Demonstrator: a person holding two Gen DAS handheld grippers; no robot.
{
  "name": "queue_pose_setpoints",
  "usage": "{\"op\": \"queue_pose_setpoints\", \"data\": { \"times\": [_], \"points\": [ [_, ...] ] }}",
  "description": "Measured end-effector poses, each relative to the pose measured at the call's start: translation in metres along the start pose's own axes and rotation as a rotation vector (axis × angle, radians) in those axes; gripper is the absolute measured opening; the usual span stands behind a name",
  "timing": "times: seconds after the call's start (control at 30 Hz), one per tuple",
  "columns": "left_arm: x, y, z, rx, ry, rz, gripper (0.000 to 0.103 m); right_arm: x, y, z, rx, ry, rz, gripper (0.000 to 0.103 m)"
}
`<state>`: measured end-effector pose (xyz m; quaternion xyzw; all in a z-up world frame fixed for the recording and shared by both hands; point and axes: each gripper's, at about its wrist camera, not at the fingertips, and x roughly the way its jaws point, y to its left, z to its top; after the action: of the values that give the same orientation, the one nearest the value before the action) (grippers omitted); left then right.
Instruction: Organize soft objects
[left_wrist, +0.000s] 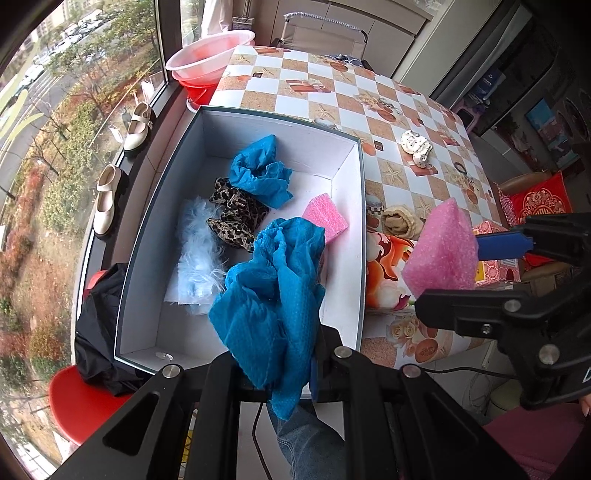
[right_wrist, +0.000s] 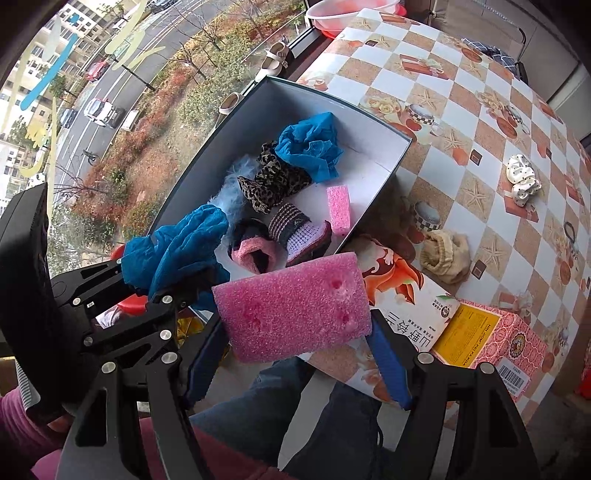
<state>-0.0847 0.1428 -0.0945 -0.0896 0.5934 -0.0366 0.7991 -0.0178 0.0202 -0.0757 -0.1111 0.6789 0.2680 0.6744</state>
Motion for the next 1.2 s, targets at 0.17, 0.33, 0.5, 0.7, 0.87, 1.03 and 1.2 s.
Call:
{"op": "queue_pose_setpoints", "data": {
  "times": [0.17, 0.33, 0.5, 0.7, 0.87, 1.03, 1.2],
  "points": [
    [0.001, 0.007, -0.002, -0.015, 0.002, 0.005, 0.014, 0.003, 0.007, 0.003, -0.021, 0.008, 0.000, 0.075],
    [0.002, 0.011, -0.004, -0.024, 0.004, 0.009, 0.014, 0.005, 0.009, 0.005, -0.025, 0.011, -0.003, 0.075],
    [0.003, 0.012, -0.004, -0.023, 0.003, 0.009, 0.014, 0.005, 0.009, 0.005, -0.023, 0.011, -0.005, 0.075],
    [0.003, 0.013, -0.003, -0.024, 0.003, 0.009, 0.014, 0.005, 0.007, 0.006, -0.022, 0.014, -0.005, 0.075],
    [0.003, 0.014, -0.003, -0.026, 0.004, 0.009, 0.014, 0.005, 0.007, 0.005, -0.023, 0.017, -0.005, 0.075],
    [0.003, 0.016, -0.003, -0.028, 0.003, 0.011, 0.014, 0.007, 0.008, 0.005, -0.021, 0.022, -0.003, 0.075],
    [0.004, 0.019, -0.003, -0.035, -0.001, 0.020, 0.014, 0.007, 0.006, 0.006, -0.017, 0.014, -0.003, 0.075]
  ]
}}
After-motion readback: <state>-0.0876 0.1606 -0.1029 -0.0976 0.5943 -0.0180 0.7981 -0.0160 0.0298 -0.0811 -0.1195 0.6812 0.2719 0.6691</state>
